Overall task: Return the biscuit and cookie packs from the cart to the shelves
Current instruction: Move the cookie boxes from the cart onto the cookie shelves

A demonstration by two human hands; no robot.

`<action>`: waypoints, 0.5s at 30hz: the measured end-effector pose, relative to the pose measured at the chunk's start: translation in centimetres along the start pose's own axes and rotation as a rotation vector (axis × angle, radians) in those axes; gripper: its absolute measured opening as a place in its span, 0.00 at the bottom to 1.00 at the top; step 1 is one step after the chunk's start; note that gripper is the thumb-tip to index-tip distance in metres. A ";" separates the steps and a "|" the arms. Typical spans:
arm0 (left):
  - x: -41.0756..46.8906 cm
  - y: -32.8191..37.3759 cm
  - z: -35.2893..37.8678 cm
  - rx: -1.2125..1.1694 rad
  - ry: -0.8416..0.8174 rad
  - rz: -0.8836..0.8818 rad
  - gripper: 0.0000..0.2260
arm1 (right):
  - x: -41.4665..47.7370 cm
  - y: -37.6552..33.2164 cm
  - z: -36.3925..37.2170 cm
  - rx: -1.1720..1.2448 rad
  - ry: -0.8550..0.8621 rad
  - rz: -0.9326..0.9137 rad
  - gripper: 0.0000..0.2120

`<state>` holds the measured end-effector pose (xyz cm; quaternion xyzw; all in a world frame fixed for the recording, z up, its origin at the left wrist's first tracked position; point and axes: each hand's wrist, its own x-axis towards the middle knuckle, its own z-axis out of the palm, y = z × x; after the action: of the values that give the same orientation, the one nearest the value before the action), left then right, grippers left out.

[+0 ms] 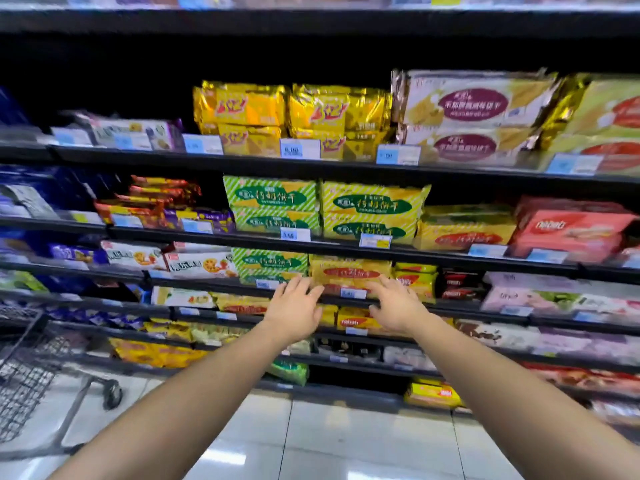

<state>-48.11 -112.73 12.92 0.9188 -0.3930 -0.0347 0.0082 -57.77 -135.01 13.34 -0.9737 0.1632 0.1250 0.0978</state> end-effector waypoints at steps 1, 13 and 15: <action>-0.2 0.0 -1.2 0.008 0.022 0.006 0.23 | -0.4 -0.5 -1.1 -0.002 0.033 -0.010 0.29; 1.3 -1.2 -20.4 0.104 0.366 0.126 0.23 | -6.3 -5.5 -20.4 -0.081 0.496 -0.025 0.28; 1.4 -0.7 -23.5 0.113 0.416 0.134 0.24 | -7.7 -5.9 -23.0 -0.087 0.550 -0.021 0.27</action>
<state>-44.97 -113.56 36.25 0.8769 -0.4445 0.1783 0.0401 -57.93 -132.56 38.15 -0.9760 0.1681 -0.1380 0.0092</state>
